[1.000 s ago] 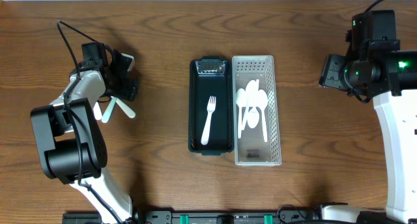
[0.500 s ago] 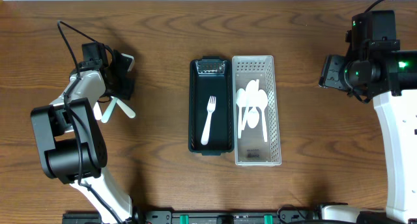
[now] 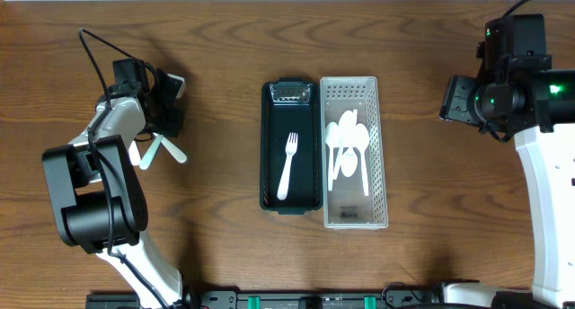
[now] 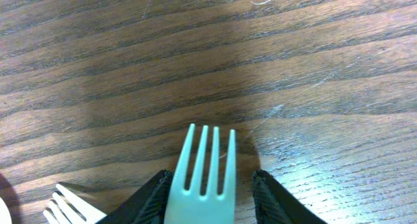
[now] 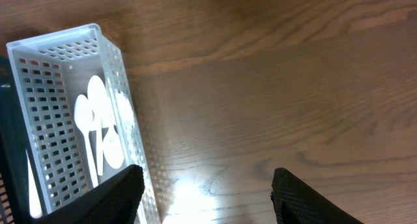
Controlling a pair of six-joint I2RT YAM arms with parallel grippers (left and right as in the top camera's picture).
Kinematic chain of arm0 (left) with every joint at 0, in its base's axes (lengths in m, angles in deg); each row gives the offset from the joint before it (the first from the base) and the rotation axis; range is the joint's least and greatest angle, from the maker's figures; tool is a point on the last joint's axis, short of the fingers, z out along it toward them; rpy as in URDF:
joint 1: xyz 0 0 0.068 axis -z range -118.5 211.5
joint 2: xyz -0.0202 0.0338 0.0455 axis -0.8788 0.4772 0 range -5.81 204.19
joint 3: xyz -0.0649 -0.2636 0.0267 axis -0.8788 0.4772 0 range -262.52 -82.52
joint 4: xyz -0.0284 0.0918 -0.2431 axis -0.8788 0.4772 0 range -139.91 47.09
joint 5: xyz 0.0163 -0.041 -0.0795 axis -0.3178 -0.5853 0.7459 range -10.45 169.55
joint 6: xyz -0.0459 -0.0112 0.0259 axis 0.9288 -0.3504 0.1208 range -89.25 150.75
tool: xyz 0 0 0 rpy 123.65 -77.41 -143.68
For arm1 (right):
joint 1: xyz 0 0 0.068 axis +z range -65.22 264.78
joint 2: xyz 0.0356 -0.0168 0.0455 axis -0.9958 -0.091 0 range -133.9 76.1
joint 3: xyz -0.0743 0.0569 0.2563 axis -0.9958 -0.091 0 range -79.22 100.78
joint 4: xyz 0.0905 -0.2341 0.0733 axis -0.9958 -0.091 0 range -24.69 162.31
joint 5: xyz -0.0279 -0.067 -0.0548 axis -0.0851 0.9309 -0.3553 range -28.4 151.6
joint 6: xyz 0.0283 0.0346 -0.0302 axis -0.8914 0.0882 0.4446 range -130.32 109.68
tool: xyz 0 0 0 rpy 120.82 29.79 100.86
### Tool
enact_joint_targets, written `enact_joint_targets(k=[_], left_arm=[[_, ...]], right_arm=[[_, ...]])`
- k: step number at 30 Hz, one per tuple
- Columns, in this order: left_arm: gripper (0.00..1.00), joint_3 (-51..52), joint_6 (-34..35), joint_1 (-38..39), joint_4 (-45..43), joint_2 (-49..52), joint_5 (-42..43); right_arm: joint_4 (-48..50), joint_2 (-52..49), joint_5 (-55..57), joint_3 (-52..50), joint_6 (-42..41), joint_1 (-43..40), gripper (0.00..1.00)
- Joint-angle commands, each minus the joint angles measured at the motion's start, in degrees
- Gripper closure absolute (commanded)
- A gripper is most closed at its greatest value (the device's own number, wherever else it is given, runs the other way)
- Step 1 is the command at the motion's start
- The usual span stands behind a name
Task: Pack container
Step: 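Lower the left gripper and grasp the pale green fork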
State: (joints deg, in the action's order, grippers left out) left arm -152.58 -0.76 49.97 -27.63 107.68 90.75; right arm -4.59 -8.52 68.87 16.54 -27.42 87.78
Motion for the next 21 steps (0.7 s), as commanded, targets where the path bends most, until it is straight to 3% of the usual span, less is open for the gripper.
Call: enact_joint_targets(k=[1, 10, 13, 15, 19, 21], left_arm=[[0.62, -0.7, -0.4, 0.0, 0.3, 1.2, -0.3], [0.73, -0.7, -0.4, 0.0, 0.3, 1.2, -0.3], [0.81, -0.7, -0.4, 0.0, 0.3, 1.1, -0.3], [0.81, -0.7, -0.4, 0.0, 0.3, 1.0, -0.3], [0.94, -0.7, -0.4, 0.0, 0.3, 0.7, -0.3], [0.94, -0.7, -0.3, 0.0, 0.3, -0.2, -0.3]], right_arm=[[-0.2, 0.0, 0.2, -0.3, 0.9, -0.4, 0.33], [-0.3, 0.0, 0.2, -0.3, 0.9, -0.4, 0.34], [-0.3, 0.0, 0.2, -0.3, 0.9, -0.4, 0.33], [-0.3, 0.0, 0.2, -0.3, 0.9, -0.4, 0.33], [-0.3, 0.0, 0.3, -0.3, 0.9, -0.4, 0.33], [-0.3, 0.0, 0.3, -0.3, 0.9, -0.4, 0.33]])
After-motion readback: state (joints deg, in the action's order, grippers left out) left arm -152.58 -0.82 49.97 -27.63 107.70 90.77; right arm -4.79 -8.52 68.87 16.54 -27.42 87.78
